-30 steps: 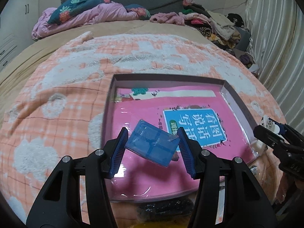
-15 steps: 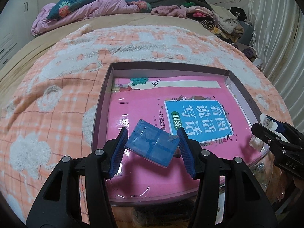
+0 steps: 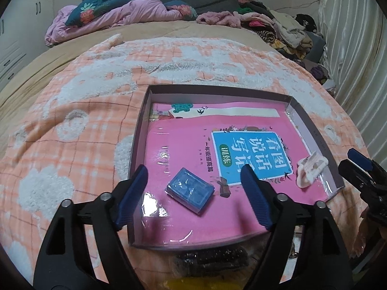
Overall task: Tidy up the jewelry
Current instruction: 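Withdraw both tools from the box back toward the remaining jewelry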
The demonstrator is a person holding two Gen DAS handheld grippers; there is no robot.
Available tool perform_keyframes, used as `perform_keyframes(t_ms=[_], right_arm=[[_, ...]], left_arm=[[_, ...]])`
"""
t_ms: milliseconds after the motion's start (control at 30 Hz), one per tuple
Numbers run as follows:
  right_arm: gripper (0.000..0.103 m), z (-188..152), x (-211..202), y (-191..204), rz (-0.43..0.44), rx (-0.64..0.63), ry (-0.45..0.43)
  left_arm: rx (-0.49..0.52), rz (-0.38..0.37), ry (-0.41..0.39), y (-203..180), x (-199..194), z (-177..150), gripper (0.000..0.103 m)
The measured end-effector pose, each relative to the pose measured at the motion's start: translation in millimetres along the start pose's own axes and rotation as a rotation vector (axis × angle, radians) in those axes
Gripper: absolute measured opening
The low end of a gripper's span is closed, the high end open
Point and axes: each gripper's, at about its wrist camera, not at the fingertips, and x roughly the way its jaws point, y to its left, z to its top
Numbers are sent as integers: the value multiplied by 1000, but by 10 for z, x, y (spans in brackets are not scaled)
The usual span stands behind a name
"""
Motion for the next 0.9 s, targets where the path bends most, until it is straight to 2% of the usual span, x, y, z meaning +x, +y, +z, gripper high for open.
perform_keyframes(t_ms=[167,267,633,900], right_arm=[[99,22,-149,-20,1,14,-22],[99,41,-261,-12,2,16,-40],[99,99,-748,55,12,9,-120],[99,58,-1017,127,11,-8,-142]], left_arm=[[0,10,-32,-25,-173,9,89],[-5,11,-49,-30,-282,21,93],[3,-2,-117,-74,-708,36,94],[2,-14,-170,-100,-1015,17,94]])
